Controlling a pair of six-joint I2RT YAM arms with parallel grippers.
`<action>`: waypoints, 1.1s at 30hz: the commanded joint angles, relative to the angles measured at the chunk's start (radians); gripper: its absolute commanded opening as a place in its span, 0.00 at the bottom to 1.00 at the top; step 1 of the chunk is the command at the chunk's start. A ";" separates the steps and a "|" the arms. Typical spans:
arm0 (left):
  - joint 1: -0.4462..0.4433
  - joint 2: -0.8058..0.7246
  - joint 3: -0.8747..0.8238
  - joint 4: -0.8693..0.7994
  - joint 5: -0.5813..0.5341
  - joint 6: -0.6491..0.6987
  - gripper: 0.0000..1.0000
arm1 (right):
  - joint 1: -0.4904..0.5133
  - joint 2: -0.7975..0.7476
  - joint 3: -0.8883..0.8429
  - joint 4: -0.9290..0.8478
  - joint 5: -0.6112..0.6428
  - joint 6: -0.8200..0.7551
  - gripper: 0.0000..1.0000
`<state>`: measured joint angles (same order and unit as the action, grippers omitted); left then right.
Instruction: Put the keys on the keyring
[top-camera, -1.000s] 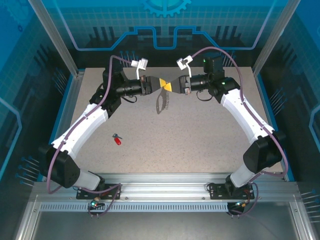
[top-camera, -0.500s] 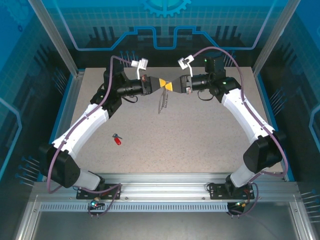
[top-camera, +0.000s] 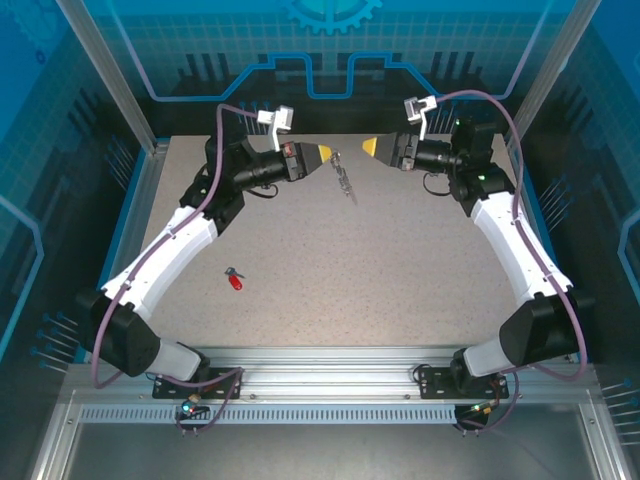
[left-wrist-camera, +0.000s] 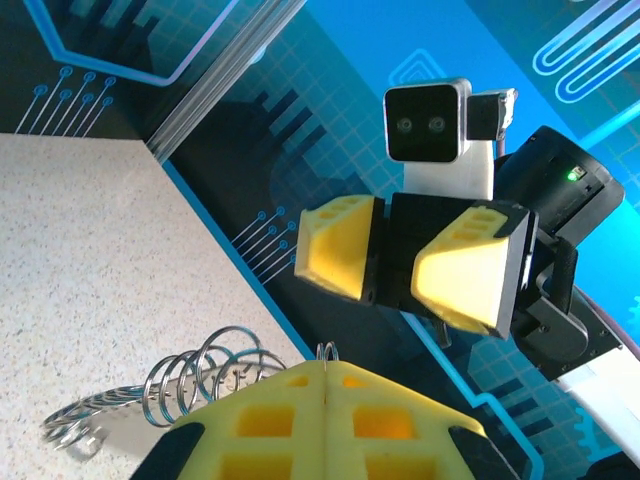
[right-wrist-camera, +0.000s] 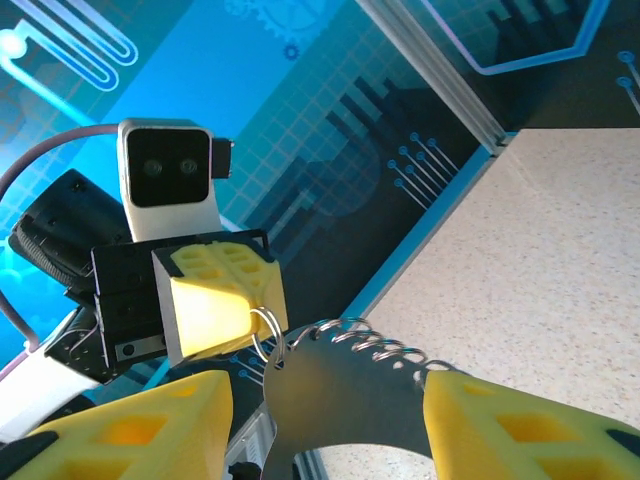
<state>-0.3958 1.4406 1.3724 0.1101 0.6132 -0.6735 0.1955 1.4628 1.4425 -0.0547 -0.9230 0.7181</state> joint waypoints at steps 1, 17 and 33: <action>-0.006 -0.013 0.064 0.065 0.014 0.041 0.00 | 0.023 0.009 0.037 0.061 -0.007 0.023 0.53; -0.028 0.017 0.139 0.047 0.078 0.045 0.00 | 0.085 0.054 0.106 0.118 -0.064 0.015 0.52; -0.040 0.012 0.134 0.034 0.077 0.055 0.00 | 0.058 0.011 0.101 0.143 -0.067 0.047 0.51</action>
<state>-0.4221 1.4532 1.4807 0.1364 0.6628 -0.6472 0.2661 1.5112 1.5146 0.0544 -0.9775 0.7555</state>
